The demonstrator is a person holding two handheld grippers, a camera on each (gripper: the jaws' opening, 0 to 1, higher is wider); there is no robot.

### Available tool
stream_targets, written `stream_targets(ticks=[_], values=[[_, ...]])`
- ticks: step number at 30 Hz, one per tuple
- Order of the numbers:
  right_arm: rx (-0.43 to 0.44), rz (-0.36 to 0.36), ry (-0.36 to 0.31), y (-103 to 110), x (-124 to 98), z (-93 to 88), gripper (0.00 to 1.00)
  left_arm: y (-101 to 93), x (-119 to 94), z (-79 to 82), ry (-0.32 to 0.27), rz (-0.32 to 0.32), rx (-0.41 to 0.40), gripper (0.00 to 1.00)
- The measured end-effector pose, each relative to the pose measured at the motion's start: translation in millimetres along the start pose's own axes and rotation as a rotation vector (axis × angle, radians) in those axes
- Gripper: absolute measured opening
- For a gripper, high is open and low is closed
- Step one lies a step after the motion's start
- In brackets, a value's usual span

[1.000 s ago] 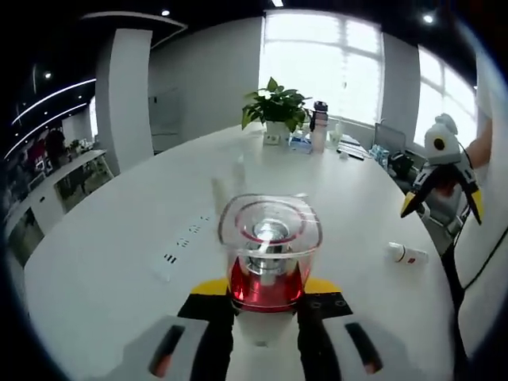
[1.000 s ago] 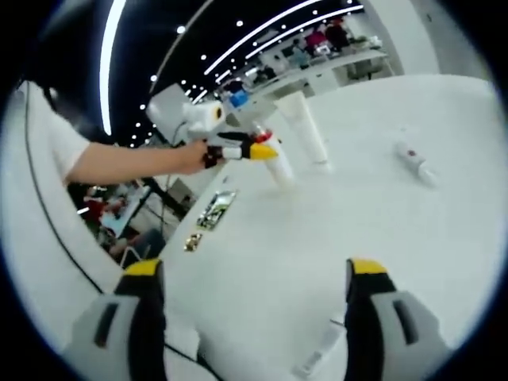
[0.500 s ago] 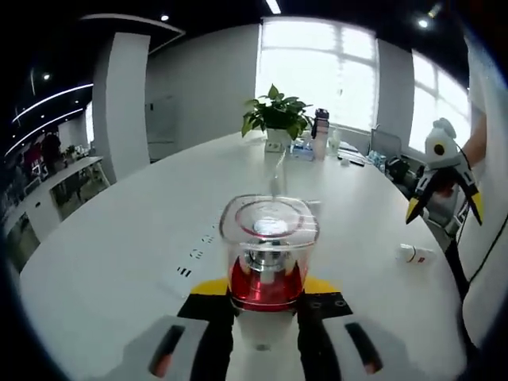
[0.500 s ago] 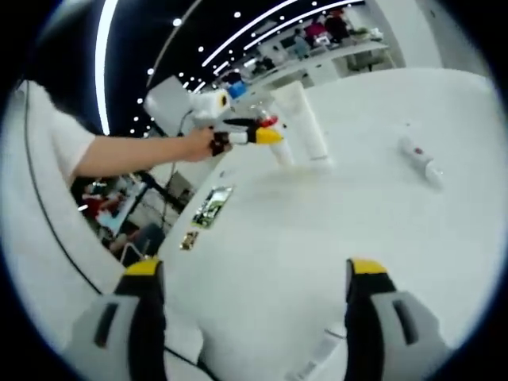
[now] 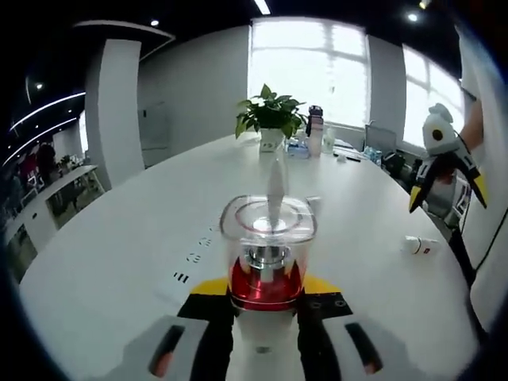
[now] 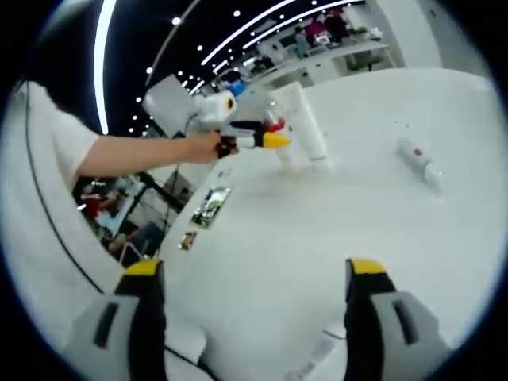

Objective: Arrange the skincare products in the storage area until every visible bottle or jar stands upright without overlapping.

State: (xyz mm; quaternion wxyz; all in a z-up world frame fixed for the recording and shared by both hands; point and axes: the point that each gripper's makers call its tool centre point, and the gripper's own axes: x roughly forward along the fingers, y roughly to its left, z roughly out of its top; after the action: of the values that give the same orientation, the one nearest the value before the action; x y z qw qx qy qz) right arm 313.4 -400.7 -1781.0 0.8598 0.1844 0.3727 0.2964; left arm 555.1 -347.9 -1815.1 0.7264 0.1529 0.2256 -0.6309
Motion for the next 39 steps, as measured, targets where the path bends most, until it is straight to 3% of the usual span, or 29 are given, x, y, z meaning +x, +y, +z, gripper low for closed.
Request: stream_targets(ticks=[8, 14, 19, 39], values=[[0.003, -0.007, 0.002, -2.0, 1.3, 1.0, 0.92, 2.5, 1.8, 0.8, -0.034, -0.026, -0.002, 0.3], [0.001, 0.004, 0.009, -0.4, 6.4, 1.7, 0.92, -2.5, 2.0, -0.4, -0.014, -0.123, 0.048, 0.3], [0.001, 0.01, 0.013, -0.1, 9.0, 2.0, 0.91, -5.6, 5.0, 0.7, -0.008, -0.163, 0.083, 0.3], [0.014, 0.005, 0.012, -4.2, 7.8, 1.7, 0.91, -10.0, 15.0, 6.9, -0.013, -0.208, 0.137, 0.3]])
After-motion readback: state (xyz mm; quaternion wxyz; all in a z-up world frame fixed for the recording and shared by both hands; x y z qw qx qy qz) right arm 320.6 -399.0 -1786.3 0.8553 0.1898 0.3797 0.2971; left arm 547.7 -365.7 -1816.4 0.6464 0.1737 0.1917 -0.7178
